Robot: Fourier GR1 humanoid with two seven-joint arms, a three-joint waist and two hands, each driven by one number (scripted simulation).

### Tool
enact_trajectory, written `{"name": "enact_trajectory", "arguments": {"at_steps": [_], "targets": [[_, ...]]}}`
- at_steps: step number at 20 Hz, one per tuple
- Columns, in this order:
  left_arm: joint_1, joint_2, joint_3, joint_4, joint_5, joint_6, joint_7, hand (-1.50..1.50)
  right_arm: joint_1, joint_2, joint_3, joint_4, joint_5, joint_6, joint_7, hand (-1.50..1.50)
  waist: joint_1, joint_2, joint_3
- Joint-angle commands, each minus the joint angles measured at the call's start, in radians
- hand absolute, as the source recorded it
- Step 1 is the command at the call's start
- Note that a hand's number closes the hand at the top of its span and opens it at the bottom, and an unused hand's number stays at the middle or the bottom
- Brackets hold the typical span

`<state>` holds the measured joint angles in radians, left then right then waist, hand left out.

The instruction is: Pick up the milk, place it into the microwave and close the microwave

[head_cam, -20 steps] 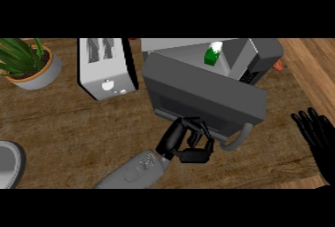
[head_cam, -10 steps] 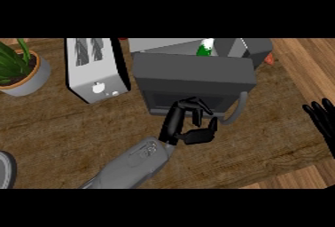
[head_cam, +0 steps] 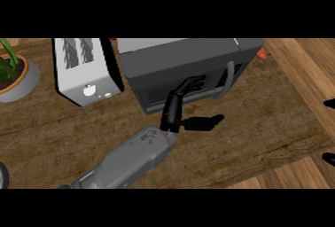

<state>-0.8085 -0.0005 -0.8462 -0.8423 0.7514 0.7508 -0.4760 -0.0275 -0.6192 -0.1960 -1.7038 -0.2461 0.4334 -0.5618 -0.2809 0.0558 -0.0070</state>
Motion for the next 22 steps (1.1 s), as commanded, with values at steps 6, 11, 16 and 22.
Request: {"name": "enact_trajectory", "arguments": {"at_steps": [6, 11, 16, 22], "targets": [[-0.062, 0.001, 0.063, 0.015, 0.119, 0.061, -0.048, -1.50, -0.082, -0.065, -0.052, -0.004, 0.087, -0.060, -0.004, 1.50, -0.001, 0.022, 0.000], [-0.068, 0.001, 0.060, 0.038, 0.156, 0.052, -0.079, -1.50, -0.112, -0.081, -0.060, 0.002, 0.102, -0.072, 0.003, 1.50, 0.002, 0.034, 0.000], [-0.087, 0.001, 0.051, 0.044, 0.185, 0.054, -0.112, -1.50, -0.137, -0.085, -0.054, 0.020, 0.112, -0.076, 0.006, 1.50, 0.006, 0.037, 0.002], [-0.099, 0.001, 0.045, 0.057, 0.224, 0.053, -0.126, -1.50, -0.167, -0.098, -0.058, 0.035, 0.114, -0.073, 0.006, 1.50, -0.006, 0.043, 0.004]]}}
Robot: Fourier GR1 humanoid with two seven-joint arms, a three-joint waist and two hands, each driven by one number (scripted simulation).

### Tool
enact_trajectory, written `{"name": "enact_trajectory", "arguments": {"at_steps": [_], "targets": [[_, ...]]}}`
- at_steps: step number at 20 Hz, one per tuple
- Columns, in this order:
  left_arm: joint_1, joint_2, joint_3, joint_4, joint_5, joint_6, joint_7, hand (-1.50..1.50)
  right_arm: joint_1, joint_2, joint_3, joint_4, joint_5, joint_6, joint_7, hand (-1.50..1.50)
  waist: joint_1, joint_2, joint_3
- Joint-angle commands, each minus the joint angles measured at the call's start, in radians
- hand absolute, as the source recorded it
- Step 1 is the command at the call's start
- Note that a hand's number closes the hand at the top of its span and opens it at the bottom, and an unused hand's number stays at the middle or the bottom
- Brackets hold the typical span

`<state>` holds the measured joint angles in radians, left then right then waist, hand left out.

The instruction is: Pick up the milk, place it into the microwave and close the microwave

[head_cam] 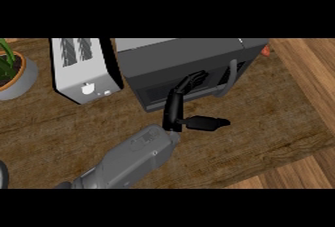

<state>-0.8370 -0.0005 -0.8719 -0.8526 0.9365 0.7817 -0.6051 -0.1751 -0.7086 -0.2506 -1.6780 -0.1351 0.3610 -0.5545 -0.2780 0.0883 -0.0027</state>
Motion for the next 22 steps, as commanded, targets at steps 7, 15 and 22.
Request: {"name": "enact_trajectory", "arguments": {"at_steps": [7, 15, 22], "targets": [[-0.079, 0.000, 0.049, 0.072, 0.063, 0.021, -0.018, -1.50, -0.008, 0.133, 0.068, 0.097, -0.227, 0.107, 0.046, -1.50, 0.005, 0.016, 0.004], [-0.088, 0.000, 0.046, 0.083, 0.093, 0.009, -0.057, -1.50, -0.048, 0.105, 0.048, 0.176, -0.312, 0.172, 0.079, -1.50, -0.003, 0.022, 0.003], [-0.088, 0.000, 0.041, 0.097, 0.120, 0.000, -0.082, -1.50, -0.086, 0.075, 0.027, 0.244, -0.365, 0.217, 0.098, -1.50, 0.002, 0.027, 0.004]]}}
